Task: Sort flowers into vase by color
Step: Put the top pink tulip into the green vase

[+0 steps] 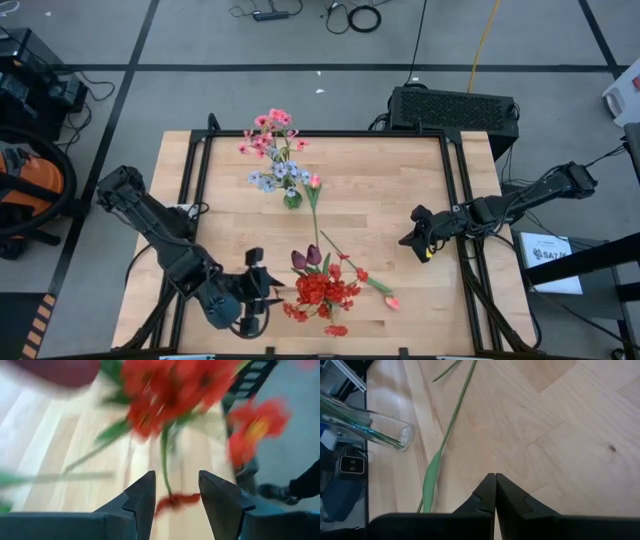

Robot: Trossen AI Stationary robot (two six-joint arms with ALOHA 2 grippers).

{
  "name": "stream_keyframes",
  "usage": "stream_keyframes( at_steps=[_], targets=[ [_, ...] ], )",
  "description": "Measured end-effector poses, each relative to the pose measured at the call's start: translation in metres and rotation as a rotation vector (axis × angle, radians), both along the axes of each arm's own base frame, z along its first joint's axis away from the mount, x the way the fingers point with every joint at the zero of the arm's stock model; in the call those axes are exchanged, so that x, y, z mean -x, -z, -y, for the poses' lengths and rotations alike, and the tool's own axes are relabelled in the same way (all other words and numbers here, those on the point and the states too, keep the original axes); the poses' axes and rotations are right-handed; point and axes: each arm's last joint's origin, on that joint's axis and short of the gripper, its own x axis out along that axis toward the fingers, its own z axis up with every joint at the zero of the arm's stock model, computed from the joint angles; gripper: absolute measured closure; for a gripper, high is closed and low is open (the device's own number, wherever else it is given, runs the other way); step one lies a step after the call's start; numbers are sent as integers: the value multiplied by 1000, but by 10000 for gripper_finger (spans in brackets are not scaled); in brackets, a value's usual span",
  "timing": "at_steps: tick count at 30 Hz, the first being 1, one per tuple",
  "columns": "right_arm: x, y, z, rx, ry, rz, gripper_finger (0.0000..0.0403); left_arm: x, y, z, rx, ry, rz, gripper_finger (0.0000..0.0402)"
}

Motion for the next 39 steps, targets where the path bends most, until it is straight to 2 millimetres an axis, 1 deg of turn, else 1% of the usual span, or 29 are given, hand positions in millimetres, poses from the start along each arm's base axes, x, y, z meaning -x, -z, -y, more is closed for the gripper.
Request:
stream_keyframes(
  at_steps=[3,6,9,14,17,21,27,29,32,36,39],
  targets=[
    [0,0,0,-5,4,1,403,9,2,-8,7,-70,-73,245],
    [-2,-2,0,-4,5,28,403,16,1,-15,-18,-94,-111,245],
    [-5,-7,0,16,31,95,403,26,-3,-26,-73,-119,-114,245],
    [-13,-15,3,29,88,205,403,46,8,-50,-137,-167,-90,245],
    [-19,-16,6,23,121,232,403,59,23,-65,-129,-180,-69,245],
    [-27,-15,11,25,161,242,403,72,52,-84,-94,-178,-2,245],
    [-42,-11,17,-19,243,241,403,82,93,-110,-43,-171,134,245],
    [-50,-13,19,-19,257,233,403,84,104,-117,-26,-157,138,245],
    [-68,-24,23,10,258,226,403,88,117,-128,3,-162,114,245],
    [-100,-41,34,105,260,185,403,92,131,-142,9,-207,100,245],
    [-125,-46,47,150,285,61,403,96,139,-152,31,-226,128,245]
  ],
)
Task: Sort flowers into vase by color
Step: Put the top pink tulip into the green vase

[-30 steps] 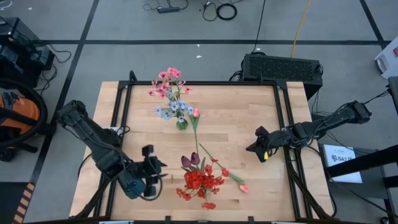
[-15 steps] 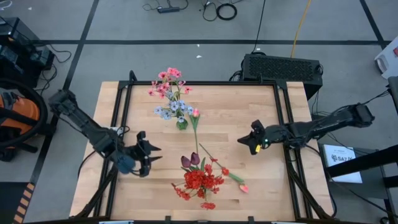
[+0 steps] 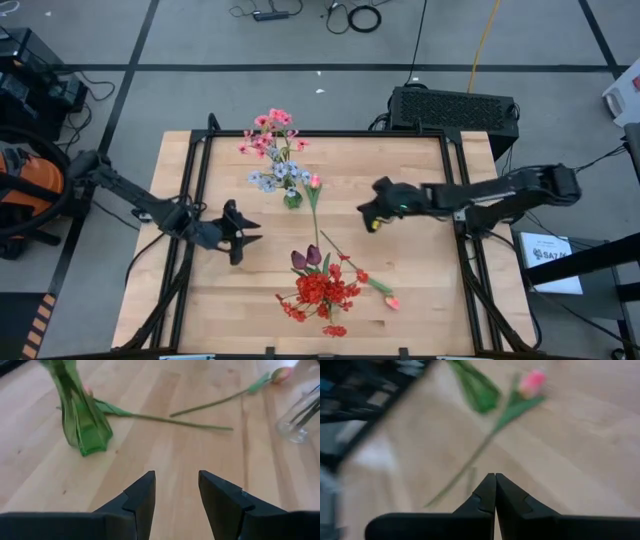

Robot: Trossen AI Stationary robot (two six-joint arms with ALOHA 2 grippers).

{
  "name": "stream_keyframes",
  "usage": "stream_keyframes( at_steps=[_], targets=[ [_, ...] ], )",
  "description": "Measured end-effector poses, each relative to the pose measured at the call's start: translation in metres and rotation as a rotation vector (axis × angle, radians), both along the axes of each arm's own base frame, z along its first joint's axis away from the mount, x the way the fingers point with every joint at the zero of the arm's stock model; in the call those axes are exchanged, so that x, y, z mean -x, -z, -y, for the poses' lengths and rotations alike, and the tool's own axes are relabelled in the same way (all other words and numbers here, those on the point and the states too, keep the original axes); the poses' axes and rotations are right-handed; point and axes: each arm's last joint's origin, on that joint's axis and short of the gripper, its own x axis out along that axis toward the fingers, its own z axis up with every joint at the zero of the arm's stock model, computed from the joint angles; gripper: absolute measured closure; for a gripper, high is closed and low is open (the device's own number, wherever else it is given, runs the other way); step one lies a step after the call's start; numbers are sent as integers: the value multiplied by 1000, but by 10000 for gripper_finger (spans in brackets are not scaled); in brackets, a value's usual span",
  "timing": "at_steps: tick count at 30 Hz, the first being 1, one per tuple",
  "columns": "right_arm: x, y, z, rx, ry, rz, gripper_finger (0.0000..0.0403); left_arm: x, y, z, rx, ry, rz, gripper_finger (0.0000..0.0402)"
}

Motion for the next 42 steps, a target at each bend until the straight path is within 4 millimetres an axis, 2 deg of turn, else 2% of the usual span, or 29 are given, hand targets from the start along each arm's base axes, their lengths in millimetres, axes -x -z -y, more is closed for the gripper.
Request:
stream_keyframes(
  at_steps=[3,6,13,20,25,30,36,42],
  targets=[
    [-23,4,13,-11,37,-115,403,4,10,-6,31,10,26,245],
    [-46,10,24,-44,68,-142,403,6,16,-10,39,30,38,245],
    [-80,25,46,-65,142,-189,399,8,18,-13,29,31,47,245],
    [-113,33,56,-39,129,-207,354,8,18,-14,-25,41,39,245],
    [-139,38,57,-16,101,-201,310,6,20,-23,-70,16,27,245],
    [-155,45,59,-43,120,-243,270,7,25,-30,-62,-3,2,245],
    [-159,48,60,-48,119,-314,237,6,25,-33,-67,47,-13,245],
    [-161,51,59,-16,141,-320,222,5,25,-37,-83,64,-17,245]
  ],
)
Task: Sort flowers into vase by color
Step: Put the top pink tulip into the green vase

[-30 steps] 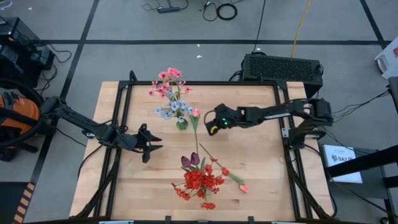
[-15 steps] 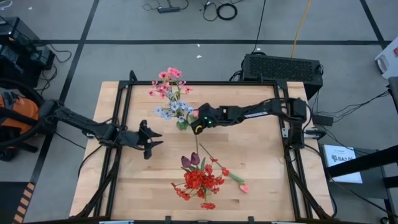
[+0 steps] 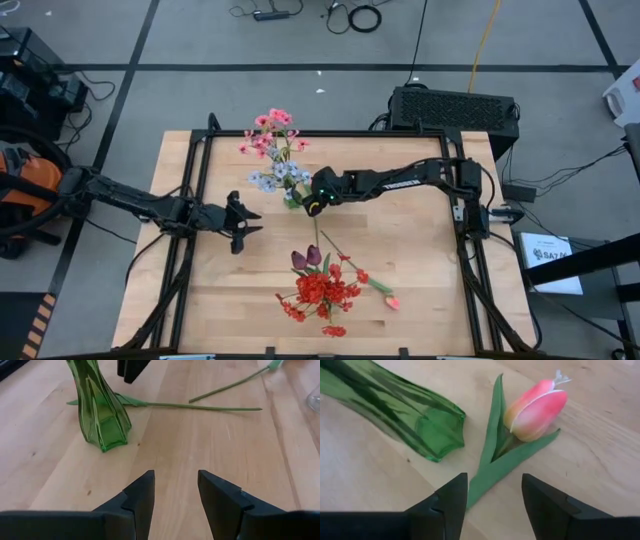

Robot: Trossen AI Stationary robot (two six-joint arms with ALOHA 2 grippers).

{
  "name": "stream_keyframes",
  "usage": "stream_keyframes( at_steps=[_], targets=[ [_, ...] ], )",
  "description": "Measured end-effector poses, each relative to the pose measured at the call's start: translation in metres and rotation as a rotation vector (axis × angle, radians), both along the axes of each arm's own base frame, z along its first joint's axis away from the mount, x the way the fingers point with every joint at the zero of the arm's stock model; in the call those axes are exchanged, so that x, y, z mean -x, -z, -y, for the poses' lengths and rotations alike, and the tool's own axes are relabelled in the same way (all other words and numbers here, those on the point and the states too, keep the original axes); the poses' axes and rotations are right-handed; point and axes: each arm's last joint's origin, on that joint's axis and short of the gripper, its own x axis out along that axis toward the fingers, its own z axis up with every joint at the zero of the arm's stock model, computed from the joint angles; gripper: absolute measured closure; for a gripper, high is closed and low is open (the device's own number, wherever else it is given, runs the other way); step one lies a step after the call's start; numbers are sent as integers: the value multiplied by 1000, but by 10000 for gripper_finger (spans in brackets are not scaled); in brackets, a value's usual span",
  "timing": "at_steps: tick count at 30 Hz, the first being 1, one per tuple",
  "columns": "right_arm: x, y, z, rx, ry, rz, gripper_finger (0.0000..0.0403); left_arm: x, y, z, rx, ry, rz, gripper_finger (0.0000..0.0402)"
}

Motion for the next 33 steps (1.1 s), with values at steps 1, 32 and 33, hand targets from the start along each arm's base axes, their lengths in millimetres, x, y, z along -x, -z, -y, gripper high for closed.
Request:
stream_keyframes(
  at_steps=[1,32,33],
  targets=[
    [0,2,0,4,2,-7,221,0,0,-1,3,-1,0,245],
    [2,35,-13,42,-18,-173,231,-1,0,-6,45,40,-10,245],
    [4,35,-13,46,-31,-194,239,-1,0,-6,47,44,-10,245]
  ],
)
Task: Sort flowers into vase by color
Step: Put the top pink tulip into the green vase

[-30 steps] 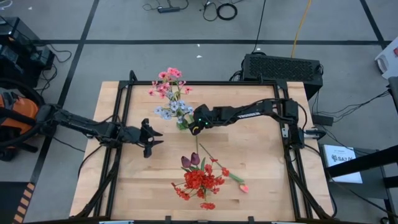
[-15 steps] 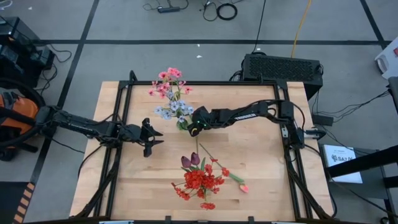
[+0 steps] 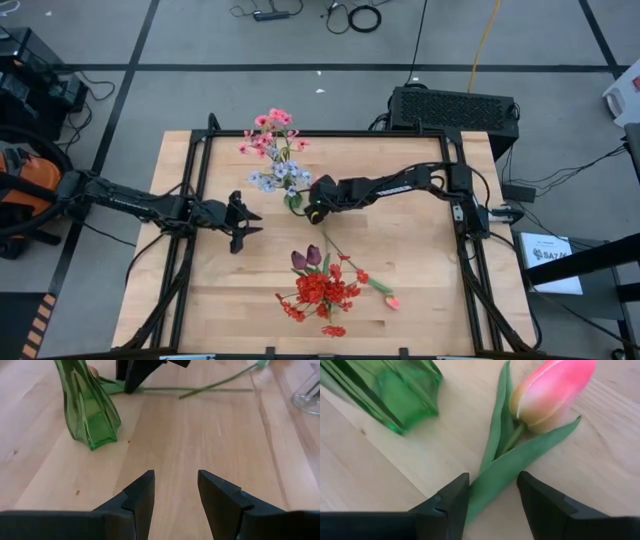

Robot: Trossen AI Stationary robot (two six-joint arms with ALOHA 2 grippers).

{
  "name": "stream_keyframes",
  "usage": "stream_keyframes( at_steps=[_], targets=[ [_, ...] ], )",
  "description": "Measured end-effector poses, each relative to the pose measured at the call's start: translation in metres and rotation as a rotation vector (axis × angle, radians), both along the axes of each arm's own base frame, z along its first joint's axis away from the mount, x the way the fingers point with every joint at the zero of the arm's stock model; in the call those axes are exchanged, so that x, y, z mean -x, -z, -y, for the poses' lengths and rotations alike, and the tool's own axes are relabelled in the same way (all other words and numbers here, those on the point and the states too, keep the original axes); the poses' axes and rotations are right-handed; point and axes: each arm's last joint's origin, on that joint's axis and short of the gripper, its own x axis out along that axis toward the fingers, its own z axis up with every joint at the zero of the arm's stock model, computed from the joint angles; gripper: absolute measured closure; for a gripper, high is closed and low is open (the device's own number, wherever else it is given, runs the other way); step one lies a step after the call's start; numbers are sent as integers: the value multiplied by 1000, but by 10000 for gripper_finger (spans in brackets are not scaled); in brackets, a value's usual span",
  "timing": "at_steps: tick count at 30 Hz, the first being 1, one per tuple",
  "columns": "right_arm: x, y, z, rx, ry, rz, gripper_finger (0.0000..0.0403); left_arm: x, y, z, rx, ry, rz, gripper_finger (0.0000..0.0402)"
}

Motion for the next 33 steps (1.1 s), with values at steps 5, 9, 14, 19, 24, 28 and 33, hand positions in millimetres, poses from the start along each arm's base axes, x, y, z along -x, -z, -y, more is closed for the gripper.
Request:
stream_keyframes(
  at_steps=[5,9,14,19,24,28,33],
  targets=[
    [4,0,-1,-1,-40,-51,307,0,0,0,2,0,1,245],
    [6,1,-3,-10,-47,-71,382,0,0,0,4,3,2,245],
    [8,-3,-7,-38,-59,-83,395,-1,-1,0,5,3,11,245],
    [26,-20,-13,-56,-80,-185,400,-1,-2,1,38,4,24,245],
    [53,-43,-19,-38,-91,-200,401,-3,-4,3,72,50,45,245],
    [94,-49,-32,-23,-14,-156,402,-5,-8,3,76,52,94,245],
    [151,-61,-54,-40,68,54,402,-8,-15,3,82,51,169,245]
  ],
)
